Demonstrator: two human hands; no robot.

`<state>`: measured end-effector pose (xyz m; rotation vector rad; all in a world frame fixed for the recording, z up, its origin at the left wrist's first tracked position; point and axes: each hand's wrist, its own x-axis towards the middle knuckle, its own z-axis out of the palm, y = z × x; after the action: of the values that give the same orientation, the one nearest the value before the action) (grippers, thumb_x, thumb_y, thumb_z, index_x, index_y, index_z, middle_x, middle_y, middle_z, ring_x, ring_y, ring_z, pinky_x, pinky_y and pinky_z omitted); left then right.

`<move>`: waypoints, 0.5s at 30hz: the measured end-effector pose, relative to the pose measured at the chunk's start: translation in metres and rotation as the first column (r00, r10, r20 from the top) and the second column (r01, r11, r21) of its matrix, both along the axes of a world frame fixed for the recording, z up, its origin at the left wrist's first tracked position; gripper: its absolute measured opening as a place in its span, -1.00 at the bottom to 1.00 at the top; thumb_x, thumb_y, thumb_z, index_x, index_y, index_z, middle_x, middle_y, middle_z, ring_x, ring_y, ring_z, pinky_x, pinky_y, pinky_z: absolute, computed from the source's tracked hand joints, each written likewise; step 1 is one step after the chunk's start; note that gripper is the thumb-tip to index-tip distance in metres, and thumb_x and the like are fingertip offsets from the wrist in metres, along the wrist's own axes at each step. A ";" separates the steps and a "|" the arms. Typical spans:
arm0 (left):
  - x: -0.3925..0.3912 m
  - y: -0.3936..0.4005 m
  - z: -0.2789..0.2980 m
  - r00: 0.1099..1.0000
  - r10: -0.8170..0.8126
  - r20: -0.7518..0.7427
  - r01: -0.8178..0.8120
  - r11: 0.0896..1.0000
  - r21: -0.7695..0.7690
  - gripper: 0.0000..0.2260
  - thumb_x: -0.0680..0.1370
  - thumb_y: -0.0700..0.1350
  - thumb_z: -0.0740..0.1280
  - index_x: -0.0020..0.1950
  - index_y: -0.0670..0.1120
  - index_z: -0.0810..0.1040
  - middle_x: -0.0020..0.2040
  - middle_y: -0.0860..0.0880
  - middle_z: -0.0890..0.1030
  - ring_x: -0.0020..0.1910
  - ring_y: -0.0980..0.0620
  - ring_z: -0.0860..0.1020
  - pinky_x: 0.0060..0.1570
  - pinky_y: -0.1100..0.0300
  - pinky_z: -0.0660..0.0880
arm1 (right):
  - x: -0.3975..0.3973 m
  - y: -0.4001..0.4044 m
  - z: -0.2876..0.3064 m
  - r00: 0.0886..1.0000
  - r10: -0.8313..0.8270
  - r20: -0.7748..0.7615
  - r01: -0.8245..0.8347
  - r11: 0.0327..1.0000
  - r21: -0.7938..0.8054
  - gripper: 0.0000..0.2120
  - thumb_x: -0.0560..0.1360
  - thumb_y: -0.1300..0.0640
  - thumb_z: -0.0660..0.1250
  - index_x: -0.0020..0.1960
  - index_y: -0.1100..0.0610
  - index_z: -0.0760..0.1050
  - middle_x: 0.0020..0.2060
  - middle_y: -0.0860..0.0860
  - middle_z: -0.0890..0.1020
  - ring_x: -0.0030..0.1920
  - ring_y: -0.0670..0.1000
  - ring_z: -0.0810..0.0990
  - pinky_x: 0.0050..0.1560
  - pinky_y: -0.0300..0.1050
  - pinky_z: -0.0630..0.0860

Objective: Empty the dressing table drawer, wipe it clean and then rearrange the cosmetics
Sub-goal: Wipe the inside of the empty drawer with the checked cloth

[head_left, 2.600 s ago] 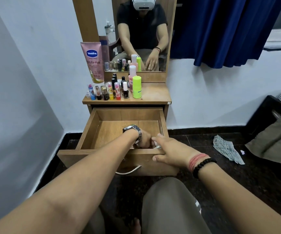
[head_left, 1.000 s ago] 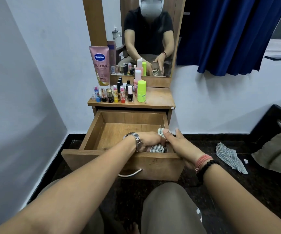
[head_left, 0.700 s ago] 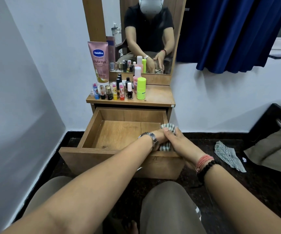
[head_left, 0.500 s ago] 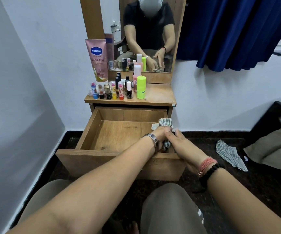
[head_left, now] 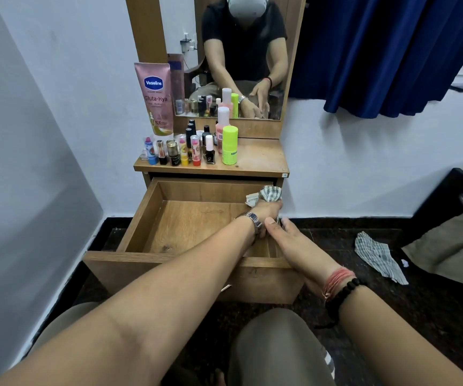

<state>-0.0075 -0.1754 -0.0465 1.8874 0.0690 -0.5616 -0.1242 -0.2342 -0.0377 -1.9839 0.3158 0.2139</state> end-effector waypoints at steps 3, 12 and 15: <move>-0.017 0.009 0.005 0.992 -0.096 -0.078 0.091 0.994 -0.065 -0.63 0.63 -0.05 0.19 0.33 -0.26 0.42 0.17 -0.16 0.54 0.07 -0.10 0.57 0.13 0.12 0.50 | -0.003 0.003 0.008 0.999 -0.012 0.040 0.011 1.000 0.021 -0.39 0.57 -0.26 0.09 0.54 -0.05 0.14 0.40 -0.02 0.42 0.36 -0.01 0.39 0.40 -0.06 0.26; -0.054 0.033 0.024 0.940 -0.301 -0.164 0.296 0.954 -0.053 -0.70 0.69 -0.09 -0.02 -0.21 0.00 0.33 0.21 -0.19 0.50 0.14 -0.06 0.49 -0.27 0.32 0.44 | -0.009 0.005 0.019 0.991 -0.130 0.025 0.118 0.952 0.282 -0.53 0.62 -0.09 0.13 0.46 0.11 0.30 0.35 0.05 0.47 0.24 -0.03 0.50 0.30 -0.10 0.39; -0.059 0.032 0.030 0.931 -0.319 -0.178 0.318 0.947 -0.035 -0.69 0.69 -0.12 -0.03 -0.22 0.01 0.32 0.43 -0.26 0.35 0.39 -0.18 0.37 -0.01 0.21 0.50 | -0.011 0.006 0.022 0.988 -0.149 0.028 0.134 0.945 0.299 -0.53 0.62 -0.08 0.14 0.45 0.12 0.30 0.33 0.04 0.47 0.16 -0.08 0.50 0.17 -0.21 0.38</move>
<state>-0.0661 -0.1432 -0.0169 1.8494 -0.1235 -0.9553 -0.1354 -0.2279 -0.0152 -1.6597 0.3701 0.1107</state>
